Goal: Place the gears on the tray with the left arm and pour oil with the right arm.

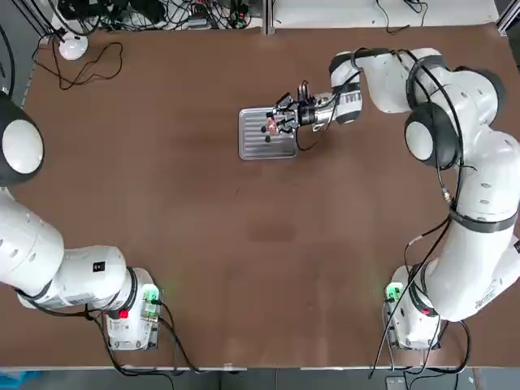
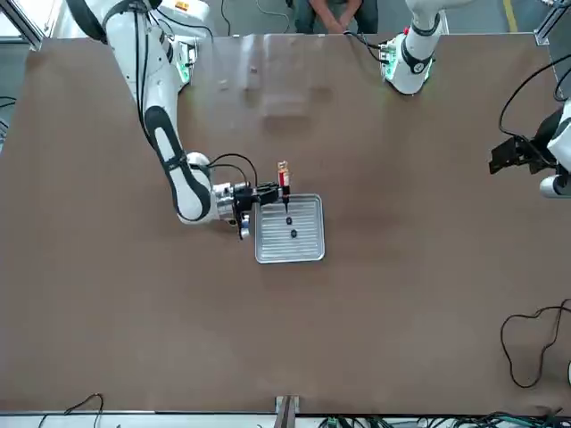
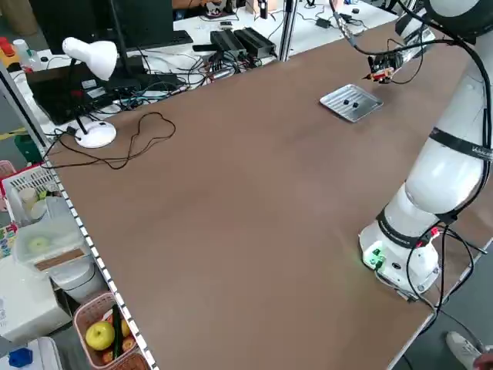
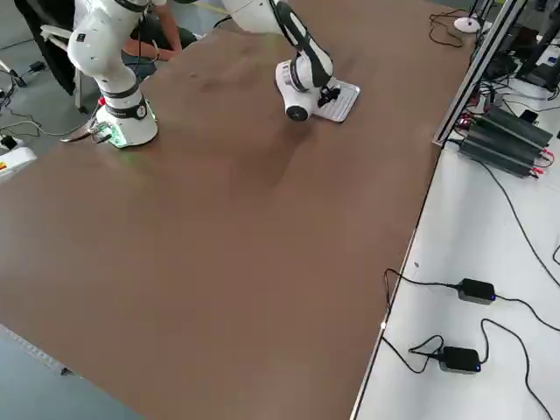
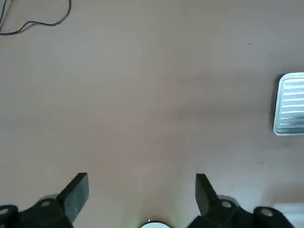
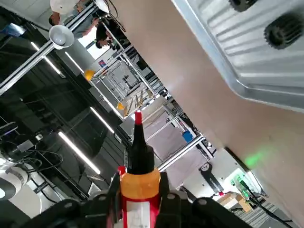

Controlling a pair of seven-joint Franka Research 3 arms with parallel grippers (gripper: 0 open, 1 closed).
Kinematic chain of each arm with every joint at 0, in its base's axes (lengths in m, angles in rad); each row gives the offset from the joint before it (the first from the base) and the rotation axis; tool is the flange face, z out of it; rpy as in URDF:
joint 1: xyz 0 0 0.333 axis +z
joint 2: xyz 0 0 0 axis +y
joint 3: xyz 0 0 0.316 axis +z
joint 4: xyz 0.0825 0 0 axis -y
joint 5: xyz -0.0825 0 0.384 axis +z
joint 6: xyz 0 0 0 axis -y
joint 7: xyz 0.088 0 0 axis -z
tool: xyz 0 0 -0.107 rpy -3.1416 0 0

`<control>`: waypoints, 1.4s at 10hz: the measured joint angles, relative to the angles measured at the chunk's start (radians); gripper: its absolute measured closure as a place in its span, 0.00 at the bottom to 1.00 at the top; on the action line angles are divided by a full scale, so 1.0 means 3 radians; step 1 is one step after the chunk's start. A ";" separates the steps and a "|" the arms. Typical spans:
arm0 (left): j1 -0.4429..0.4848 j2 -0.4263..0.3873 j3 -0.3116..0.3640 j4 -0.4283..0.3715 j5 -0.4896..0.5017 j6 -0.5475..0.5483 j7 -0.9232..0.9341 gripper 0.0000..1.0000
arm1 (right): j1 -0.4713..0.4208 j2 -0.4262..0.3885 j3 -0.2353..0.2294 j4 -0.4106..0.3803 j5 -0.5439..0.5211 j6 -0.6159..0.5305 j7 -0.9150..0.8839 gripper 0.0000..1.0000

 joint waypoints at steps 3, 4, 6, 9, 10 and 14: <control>0.0001 0.0006 0.0005 -0.0142 0.0000 0.0162 0.0028 0.01 | -0.0091 -0.0094 -0.0132 0.0083 -0.0301 -0.0008 -0.0098 0.67; 0.0000 0.0006 0.0005 -0.0185 -0.0002 0.0197 0.0028 0.01 | -0.0213 -0.0195 -0.0158 0.0095 -0.0547 -0.0014 -0.0132 0.67; 0.0000 0.0002 0.0005 -0.0189 -0.0090 0.0214 0.0032 0.01 | -0.0503 -0.0446 -0.0166 0.0097 -0.0995 -0.0035 -0.0313 0.67; 0.0008 0.0002 0.0009 -0.0187 -0.0117 0.0216 0.0033 0.01 | -0.0735 -0.0574 -0.0238 0.0015 -0.1259 -0.0215 -0.0972 0.67; 0.0009 0.0002 0.0011 -0.0186 -0.0117 0.0216 0.0032 0.01 | -0.0747 -0.0577 -0.0397 -0.0003 -0.1467 -0.0360 -0.1264 0.67; 0.0009 -0.0011 0.0014 -0.0156 -0.0117 0.0222 0.0030 0.01 | -0.0832 -0.0597 -0.1257 -0.0050 -0.2152 -0.0907 -0.2736 0.67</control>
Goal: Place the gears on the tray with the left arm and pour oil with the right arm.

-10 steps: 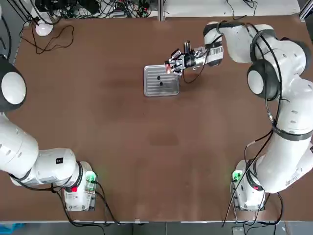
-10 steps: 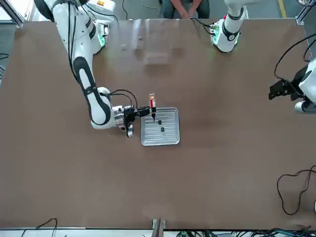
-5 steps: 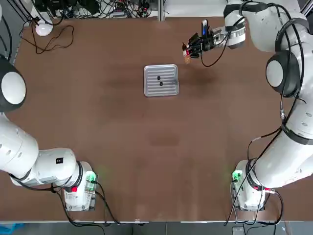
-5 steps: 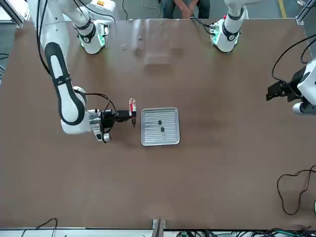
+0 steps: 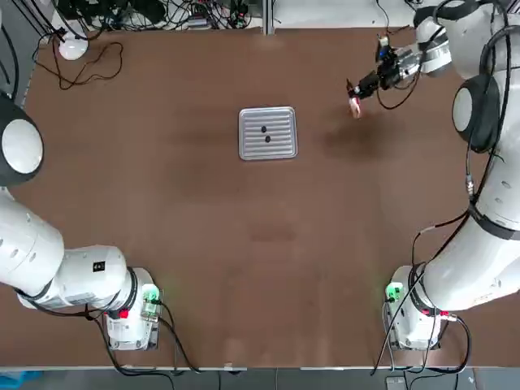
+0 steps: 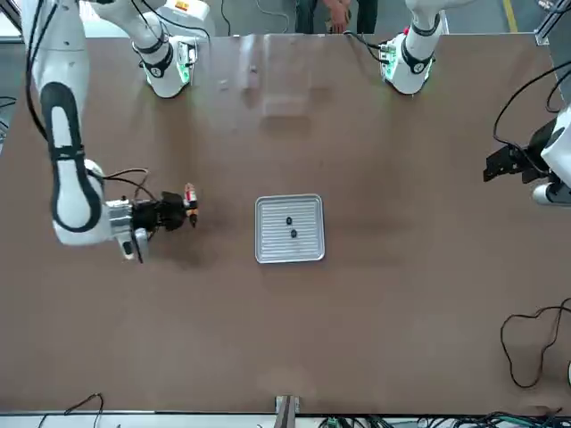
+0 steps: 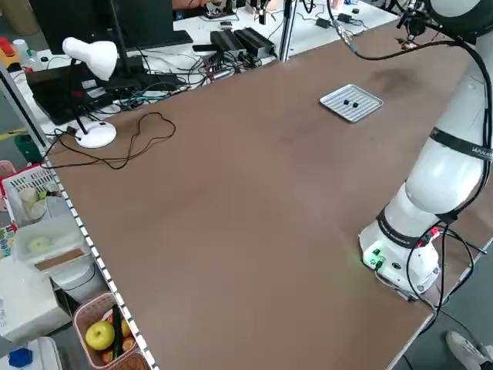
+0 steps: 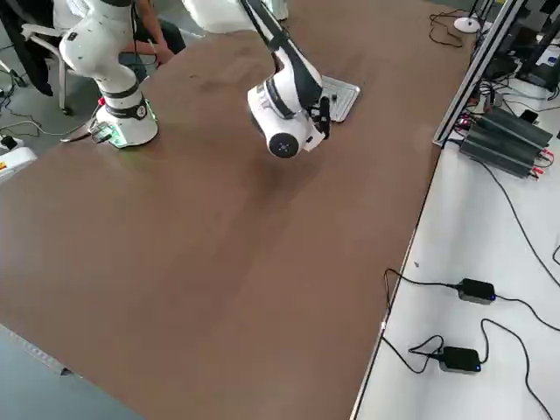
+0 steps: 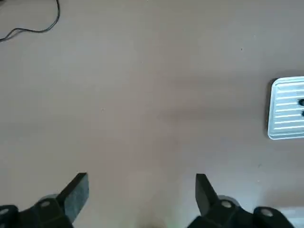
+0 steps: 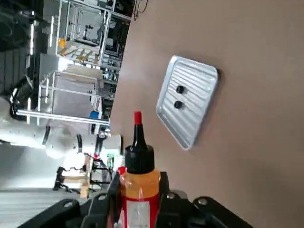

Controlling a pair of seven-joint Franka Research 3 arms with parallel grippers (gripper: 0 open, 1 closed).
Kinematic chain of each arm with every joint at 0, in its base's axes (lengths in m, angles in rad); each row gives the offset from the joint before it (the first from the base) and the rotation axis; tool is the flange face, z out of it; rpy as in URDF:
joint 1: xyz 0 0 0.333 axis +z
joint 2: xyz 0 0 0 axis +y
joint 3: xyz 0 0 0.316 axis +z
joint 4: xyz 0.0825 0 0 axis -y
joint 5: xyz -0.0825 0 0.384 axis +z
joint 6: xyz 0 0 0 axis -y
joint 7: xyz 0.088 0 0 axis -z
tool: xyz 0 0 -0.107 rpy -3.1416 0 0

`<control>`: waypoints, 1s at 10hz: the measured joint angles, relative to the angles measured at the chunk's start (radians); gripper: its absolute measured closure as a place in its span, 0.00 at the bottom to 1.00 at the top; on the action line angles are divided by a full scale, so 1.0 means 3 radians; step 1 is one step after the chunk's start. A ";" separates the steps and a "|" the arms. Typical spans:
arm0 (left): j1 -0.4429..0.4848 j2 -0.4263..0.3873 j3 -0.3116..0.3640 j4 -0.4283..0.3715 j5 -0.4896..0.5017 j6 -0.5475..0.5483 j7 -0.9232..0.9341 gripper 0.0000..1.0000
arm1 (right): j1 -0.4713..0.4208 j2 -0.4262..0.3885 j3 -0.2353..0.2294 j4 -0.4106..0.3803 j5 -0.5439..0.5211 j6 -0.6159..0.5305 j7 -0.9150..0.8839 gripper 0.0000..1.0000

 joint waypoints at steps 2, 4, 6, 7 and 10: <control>-0.0002 -0.0023 -0.0001 0.0000 0.0000 -0.0002 0.0000 0.01 | -0.0165 -0.0001 -0.0075 -0.0023 -0.0137 -0.0014 -0.0802 0.67; -0.0002 -0.0075 -0.0003 -0.0003 0.0000 -0.0008 0.0000 0.01 | -0.0371 -0.0001 -0.0081 -0.0063 -0.0246 -0.0009 -0.1693 0.67; -0.0003 -0.0110 -0.0005 -0.0014 0.0000 -0.0022 0.0000 0.01 | -0.0592 -0.0001 -0.0084 -0.0141 -0.0266 -0.0008 -0.2641 0.67; -0.0004 -0.0110 -0.0005 -0.0016 0.0000 -0.0031 0.0000 0.01 | -0.0709 0.0000 -0.0083 -0.0180 -0.0267 -0.0007 -0.3042 0.67; -0.0004 -0.0115 -0.0006 -0.0017 0.0000 -0.0048 0.0000 0.01 | -0.0941 0.0000 -0.0078 -0.0217 -0.0267 -0.0040 -0.4101 0.67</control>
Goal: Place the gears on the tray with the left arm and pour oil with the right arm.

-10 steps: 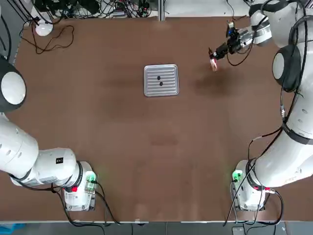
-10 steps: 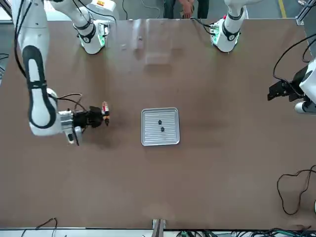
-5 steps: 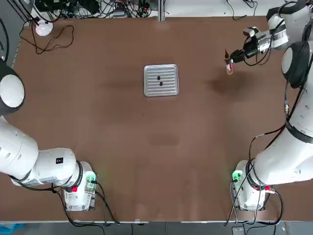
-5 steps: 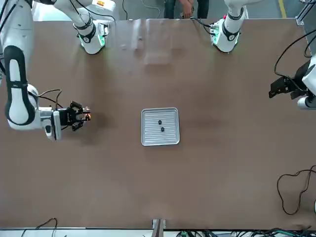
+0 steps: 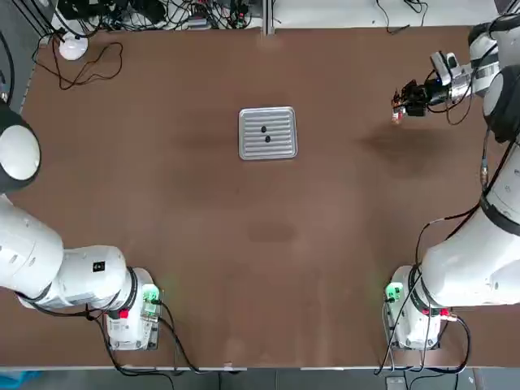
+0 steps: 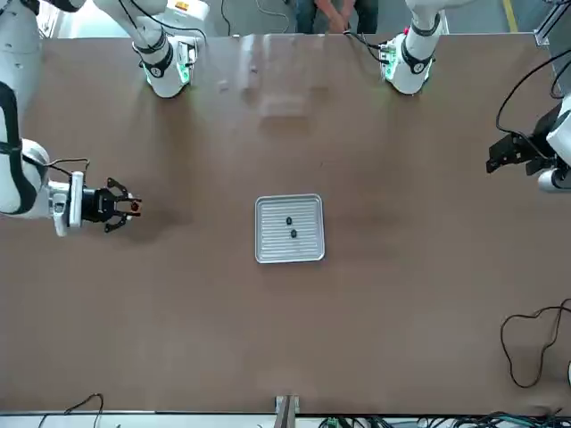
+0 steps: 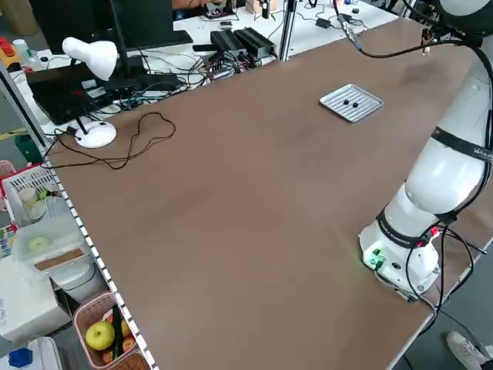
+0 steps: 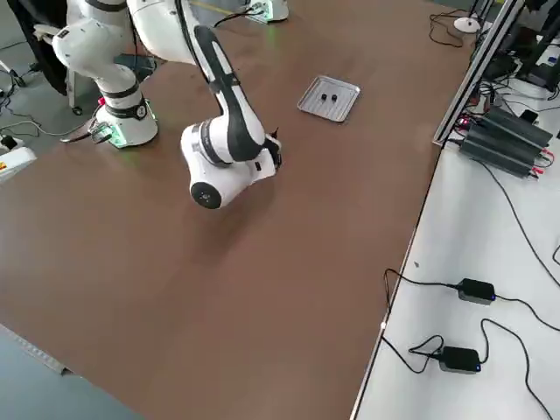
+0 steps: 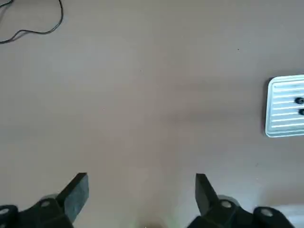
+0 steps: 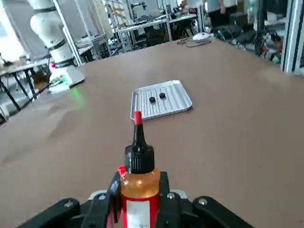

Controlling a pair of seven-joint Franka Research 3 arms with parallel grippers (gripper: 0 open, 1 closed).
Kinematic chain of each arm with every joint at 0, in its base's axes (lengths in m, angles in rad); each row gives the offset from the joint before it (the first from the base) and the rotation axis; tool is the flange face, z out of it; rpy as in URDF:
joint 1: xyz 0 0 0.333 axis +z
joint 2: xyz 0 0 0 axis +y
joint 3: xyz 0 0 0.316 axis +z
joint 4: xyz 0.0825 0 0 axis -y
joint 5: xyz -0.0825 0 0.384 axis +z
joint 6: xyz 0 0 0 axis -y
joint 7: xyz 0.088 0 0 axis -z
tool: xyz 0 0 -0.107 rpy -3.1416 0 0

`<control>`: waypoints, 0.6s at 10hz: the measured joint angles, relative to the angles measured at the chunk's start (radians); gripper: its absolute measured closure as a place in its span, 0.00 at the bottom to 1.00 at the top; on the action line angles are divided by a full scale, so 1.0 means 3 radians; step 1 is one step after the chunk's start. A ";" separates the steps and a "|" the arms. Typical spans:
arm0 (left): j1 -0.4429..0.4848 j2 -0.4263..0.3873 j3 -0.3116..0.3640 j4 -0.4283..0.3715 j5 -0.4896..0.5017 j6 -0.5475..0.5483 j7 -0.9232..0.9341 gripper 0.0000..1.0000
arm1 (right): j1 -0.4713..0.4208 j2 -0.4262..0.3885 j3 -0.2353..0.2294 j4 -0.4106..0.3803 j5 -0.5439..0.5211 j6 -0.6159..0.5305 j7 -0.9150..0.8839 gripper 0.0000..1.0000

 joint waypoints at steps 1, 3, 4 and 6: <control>0.0000 -0.0002 0.0000 0.0000 0.0000 0.0000 0.0000 0.01 | -0.0042 0.0018 0.0013 -0.0022 0.0001 -0.0035 -0.0305 0.67; 0.0000 -0.0003 0.0000 0.0000 0.0000 -0.0001 0.0000 0.01 | -0.0241 0.0207 0.0132 -0.0057 0.0088 -0.0229 -0.0816 0.67; 0.0000 -0.0003 -0.0001 0.0000 0.0000 -0.0001 0.0000 0.01 | -0.0373 0.0340 0.0223 -0.0057 0.0131 -0.0327 -0.0930 0.67; -0.0001 -0.0003 -0.0002 0.0000 0.0000 -0.0002 0.0000 0.01 | -0.0504 0.0497 0.0302 -0.0048 0.0169 -0.0465 -0.1012 0.67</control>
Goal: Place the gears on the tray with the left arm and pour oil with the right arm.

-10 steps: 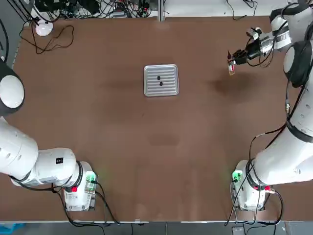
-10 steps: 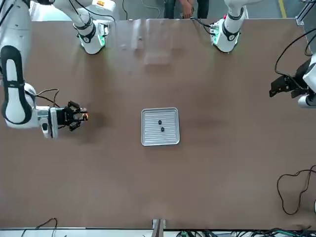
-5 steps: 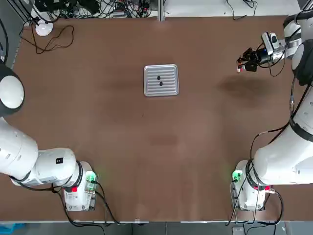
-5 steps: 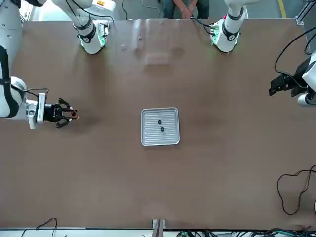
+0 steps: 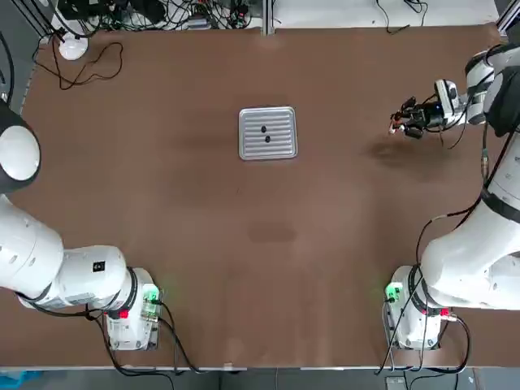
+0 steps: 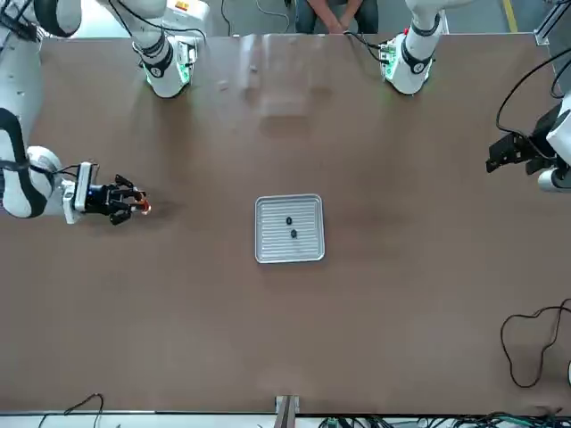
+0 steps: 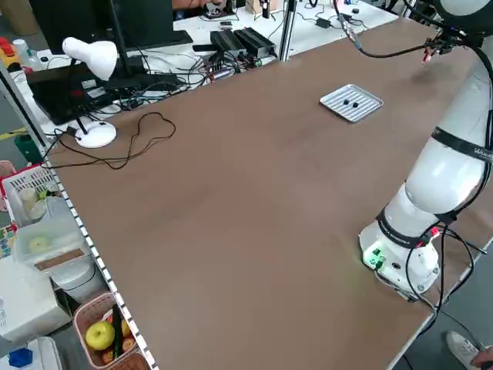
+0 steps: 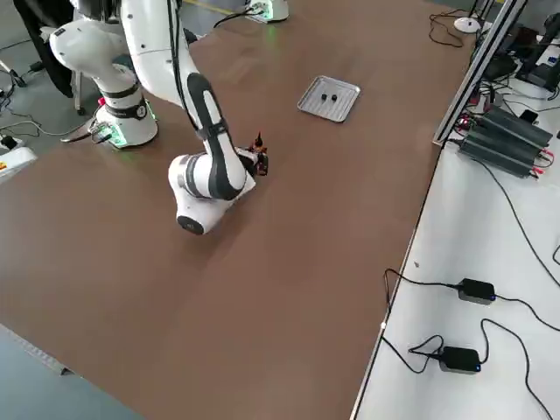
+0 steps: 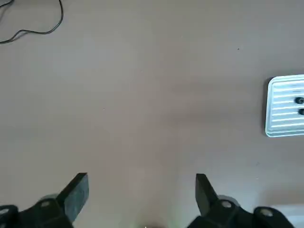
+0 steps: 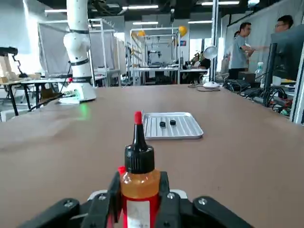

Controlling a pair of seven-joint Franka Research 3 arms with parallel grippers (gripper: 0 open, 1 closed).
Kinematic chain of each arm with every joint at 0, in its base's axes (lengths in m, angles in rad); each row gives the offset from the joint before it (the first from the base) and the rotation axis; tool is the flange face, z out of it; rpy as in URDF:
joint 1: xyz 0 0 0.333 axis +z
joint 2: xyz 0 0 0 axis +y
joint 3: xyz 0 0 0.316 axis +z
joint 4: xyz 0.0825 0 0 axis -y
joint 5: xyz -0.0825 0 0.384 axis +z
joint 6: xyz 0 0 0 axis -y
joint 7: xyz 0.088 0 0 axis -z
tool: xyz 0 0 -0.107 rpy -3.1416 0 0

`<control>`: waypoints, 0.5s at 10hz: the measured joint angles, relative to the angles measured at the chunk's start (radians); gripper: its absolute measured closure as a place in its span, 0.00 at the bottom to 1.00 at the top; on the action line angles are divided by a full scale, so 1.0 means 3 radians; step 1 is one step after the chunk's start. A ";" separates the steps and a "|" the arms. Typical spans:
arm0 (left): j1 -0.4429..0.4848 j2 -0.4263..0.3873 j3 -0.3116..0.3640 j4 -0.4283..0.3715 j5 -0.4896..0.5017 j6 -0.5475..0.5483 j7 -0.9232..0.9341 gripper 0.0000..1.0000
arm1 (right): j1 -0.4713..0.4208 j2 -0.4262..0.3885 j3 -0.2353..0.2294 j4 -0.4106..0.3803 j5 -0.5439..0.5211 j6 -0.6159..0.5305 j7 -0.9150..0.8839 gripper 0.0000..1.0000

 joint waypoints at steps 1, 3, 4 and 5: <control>0.0000 0.0000 -0.0001 0.0000 0.0000 0.0000 0.0000 0.01 | -0.0022 0.0037 0.0004 0.0005 0.0010 -0.0018 -0.0021 0.67; -0.0001 0.0000 -0.0002 0.0000 0.0000 0.0000 0.0000 0.01 | -0.0079 0.0086 0.0009 0.0013 0.0013 -0.0030 -0.0052 0.67; -0.0001 0.0000 -0.0003 0.0000 0.0000 0.0000 0.0000 0.01 | -0.0098 0.0118 0.0009 0.0025 0.0014 -0.0030 -0.0090 0.67; -0.0001 0.0000 -0.0006 0.0000 0.0000 0.0000 0.0000 0.01 | -0.0107 0.0162 0.0012 0.0044 0.0017 -0.0030 -0.0124 0.67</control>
